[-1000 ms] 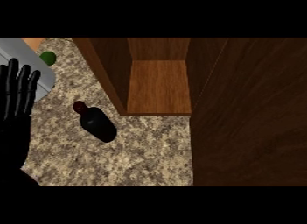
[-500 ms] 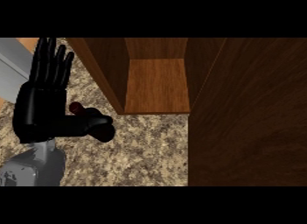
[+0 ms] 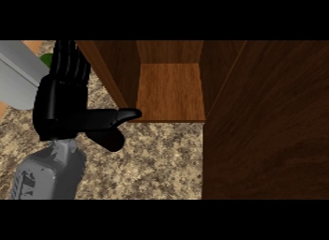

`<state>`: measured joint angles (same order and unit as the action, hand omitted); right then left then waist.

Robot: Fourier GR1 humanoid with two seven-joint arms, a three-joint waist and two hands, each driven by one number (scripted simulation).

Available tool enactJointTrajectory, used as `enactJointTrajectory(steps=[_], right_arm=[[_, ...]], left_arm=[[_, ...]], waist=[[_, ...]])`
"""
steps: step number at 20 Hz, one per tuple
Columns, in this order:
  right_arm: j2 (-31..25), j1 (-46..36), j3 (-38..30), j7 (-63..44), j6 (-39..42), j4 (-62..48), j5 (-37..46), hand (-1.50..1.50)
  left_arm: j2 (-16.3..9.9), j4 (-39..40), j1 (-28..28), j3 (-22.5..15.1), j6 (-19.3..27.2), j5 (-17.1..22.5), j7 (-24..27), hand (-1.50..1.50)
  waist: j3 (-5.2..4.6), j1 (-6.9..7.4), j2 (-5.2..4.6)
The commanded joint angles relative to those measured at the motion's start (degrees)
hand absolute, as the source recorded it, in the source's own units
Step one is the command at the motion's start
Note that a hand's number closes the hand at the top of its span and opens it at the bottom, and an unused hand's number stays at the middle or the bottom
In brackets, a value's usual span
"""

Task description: Pick up the wine, place it into the cabinet and close the cabinet

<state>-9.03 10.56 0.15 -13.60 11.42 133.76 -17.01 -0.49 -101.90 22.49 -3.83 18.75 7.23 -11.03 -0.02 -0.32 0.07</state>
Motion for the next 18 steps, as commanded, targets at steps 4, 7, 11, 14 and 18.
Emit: enactJointTrajectory(steps=[4, 7, 11, 14, 18], right_arm=[[1.0, -4.9, 1.6, -6.5, -2.3, 2.5, 2.5, -1.50], [2.7, -1.5, 3.5, -5.3, -0.9, 4.1, 4.7, -1.50], [0.9, 0.2, -2.4, -3.8, 3.2, 2.6, -1.5, -1.50], [2.4, -5.5, -0.1, -7.5, -0.4, 2.3, 1.0, -1.50], [2.0, -3.4, -2.3, -8.8, 0.8, 4.0, -1.1, -1.50]], left_arm=[[0.3, -2.0, 1.2, -0.6, 1.1, -0.7, -3.8, -1.50], [0.5, 1.3, -1.8, -3.8, 2.6, 0.6, 3.6, -1.50], [0.5, -4.7, -6.1, -8.6, 5.8, -1.4, 1.5, -1.50], [0.5, 0.2, -3.2, -4.3, 2.7, -1.0, 1.6, -1.50], [-1.2, -4.9, -6.1, -3.8, 3.6, -3.3, -1.7, -1.50]], waist=[[0.02, 0.29, -0.03], [0.02, 0.09, -0.04], [0.04, 0.12, 0.02], [0.02, 0.20, -0.06], [0.03, 0.20, -0.01]])
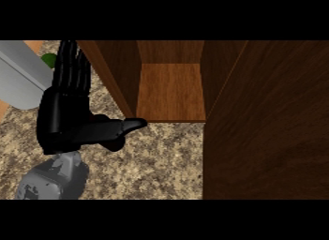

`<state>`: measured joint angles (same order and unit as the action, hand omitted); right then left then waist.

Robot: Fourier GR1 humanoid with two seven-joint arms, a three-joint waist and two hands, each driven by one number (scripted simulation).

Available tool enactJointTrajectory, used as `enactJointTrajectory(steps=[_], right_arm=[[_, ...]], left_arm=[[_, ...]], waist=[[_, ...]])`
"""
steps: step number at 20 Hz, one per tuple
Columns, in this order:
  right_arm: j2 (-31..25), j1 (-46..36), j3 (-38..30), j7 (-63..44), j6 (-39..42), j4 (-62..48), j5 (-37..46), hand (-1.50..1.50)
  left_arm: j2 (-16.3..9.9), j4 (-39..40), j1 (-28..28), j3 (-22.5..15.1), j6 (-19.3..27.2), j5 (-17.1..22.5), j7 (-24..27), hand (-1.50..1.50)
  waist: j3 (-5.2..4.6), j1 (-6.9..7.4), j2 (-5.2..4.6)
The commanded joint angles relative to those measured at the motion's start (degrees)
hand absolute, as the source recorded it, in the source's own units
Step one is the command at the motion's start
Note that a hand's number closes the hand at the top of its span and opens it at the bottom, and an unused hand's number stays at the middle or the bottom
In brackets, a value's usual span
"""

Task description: Pick up the wine, place it into the cabinet and close the cabinet

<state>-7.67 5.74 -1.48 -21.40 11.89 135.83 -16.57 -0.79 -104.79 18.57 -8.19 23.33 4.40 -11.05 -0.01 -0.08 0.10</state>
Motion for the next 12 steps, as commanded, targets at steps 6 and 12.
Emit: enactJointTrajectory(steps=[6, 12], right_arm=[[1.5, -0.3, 0.7, -2.2, -0.5, 2.3, 1.1, -1.50], [0.9, -3.2, -0.4, -6.0, -1.6, 3.2, -0.5, -1.50]], left_arm=[[-1.3, -4.3, -8.6, 0.9, -1.3, -0.2, 0.0, -1.50], [-0.3, -3.2, -10.8, 0.2, -1.3, -2.1, 1.9, -1.50]], waist=[[0.00, 0.11, -0.03], [0.00, 0.05, -0.05]])
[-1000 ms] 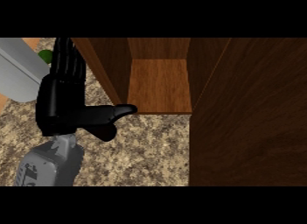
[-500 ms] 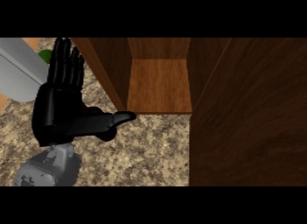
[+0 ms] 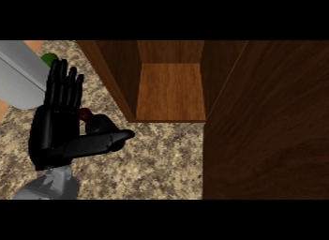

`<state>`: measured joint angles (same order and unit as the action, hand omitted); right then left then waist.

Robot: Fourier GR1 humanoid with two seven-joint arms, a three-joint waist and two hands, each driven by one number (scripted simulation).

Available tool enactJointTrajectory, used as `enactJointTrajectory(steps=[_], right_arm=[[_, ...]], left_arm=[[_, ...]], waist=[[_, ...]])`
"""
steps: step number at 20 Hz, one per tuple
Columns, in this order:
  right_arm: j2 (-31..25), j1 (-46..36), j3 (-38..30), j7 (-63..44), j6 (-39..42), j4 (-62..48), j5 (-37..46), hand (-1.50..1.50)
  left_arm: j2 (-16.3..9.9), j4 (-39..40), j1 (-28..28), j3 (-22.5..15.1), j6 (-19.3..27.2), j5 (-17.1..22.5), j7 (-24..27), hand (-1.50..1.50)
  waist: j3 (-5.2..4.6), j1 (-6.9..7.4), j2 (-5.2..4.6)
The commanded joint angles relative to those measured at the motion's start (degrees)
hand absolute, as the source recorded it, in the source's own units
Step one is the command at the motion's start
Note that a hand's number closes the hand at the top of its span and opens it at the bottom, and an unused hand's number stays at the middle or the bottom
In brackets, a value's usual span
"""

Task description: Pick up the wine, place it into the cabinet and close the cabinet

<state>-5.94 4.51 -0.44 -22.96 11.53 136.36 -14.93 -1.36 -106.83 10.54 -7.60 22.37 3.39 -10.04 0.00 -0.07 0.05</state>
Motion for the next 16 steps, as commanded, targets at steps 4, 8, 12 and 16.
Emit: enactJointTrajectory(steps=[4, 8, 12, 16], right_arm=[[0.4, 1.7, -0.2, -1.4, 0.2, 4.2, -1.1, -1.50], [1.6, 2.6, 1.2, -1.4, 0.0, 3.7, 0.8, -1.50], [1.6, 2.0, 1.1, -1.3, 0.6, 3.4, 0.1, -1.50], [-0.3, -1.0, -5.4, 0.3, 2.3, -0.8, -5.0, -1.50]], left_arm=[[-1.8, 2.4, -8.1, 3.5, -6.2, 4.0, 7.2, -1.50], [-2.5, -0.6, -10.3, 4.1, -6.5, 3.2, 4.3, -1.50], [-0.5, 8.9, -7.5, 6.4, -8.1, 4.8, 10.8, -1.50], [-2.7, 9.0, -9.2, 9.4, -10.6, 6.1, 10.7, -1.50]], waist=[[-0.02, -0.03, 0.01], [-0.01, 0.05, 0.03], [-0.01, -0.13, -0.03], [0.00, 0.02, -0.03]])
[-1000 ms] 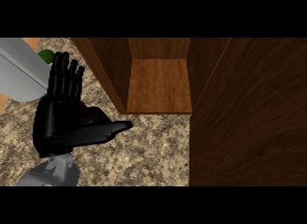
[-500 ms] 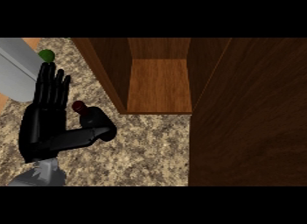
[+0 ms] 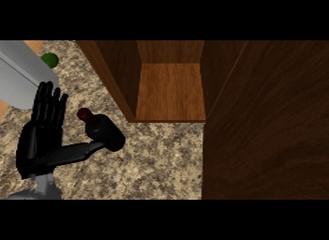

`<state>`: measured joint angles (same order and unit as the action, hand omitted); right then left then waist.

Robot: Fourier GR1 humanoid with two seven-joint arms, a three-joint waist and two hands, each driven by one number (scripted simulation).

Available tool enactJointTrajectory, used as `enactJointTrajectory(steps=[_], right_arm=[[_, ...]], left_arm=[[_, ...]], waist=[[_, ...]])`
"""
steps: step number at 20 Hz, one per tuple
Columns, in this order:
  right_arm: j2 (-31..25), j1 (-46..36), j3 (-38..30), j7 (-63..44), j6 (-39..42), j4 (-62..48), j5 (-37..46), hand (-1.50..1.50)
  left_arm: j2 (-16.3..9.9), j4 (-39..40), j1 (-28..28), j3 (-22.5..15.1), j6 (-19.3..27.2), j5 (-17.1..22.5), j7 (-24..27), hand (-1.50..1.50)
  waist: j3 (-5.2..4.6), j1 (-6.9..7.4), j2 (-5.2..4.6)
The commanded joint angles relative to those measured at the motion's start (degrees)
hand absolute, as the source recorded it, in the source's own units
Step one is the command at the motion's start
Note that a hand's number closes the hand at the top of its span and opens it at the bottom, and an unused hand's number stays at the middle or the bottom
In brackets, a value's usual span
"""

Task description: Pick up the wine, place it into the cabinet and close the cabinet

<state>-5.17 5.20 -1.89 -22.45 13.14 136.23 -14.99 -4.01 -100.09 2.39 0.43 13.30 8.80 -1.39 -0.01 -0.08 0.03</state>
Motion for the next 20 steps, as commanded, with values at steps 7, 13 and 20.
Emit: enactJointTrajectory(steps=[7, 13, 20], right_arm=[[1.3, -1.9, 1.6, -1.2, -0.4, -1.1, 0.9, -1.50], [1.1, 0.9, 0.6, -2.0, 0.8, 2.6, -0.6, -1.50], [-0.3, -3.8, -1.8, -3.0, 0.7, -1.7, -3.2, -1.50]], left_arm=[[-0.9, 11.6, -1.1, 5.0, -6.1, 2.5, 9.6, -1.50], [0.7, 14.2, -1.5, 2.9, -6.2, 0.2, 10.8, -1.50], [1.3, 20.1, -5.9, 3.7, -10.8, 1.0, 19.3, -1.50]], waist=[[0.00, 0.05, -0.03], [0.00, -0.09, 0.00], [0.00, 0.11, -0.02]])
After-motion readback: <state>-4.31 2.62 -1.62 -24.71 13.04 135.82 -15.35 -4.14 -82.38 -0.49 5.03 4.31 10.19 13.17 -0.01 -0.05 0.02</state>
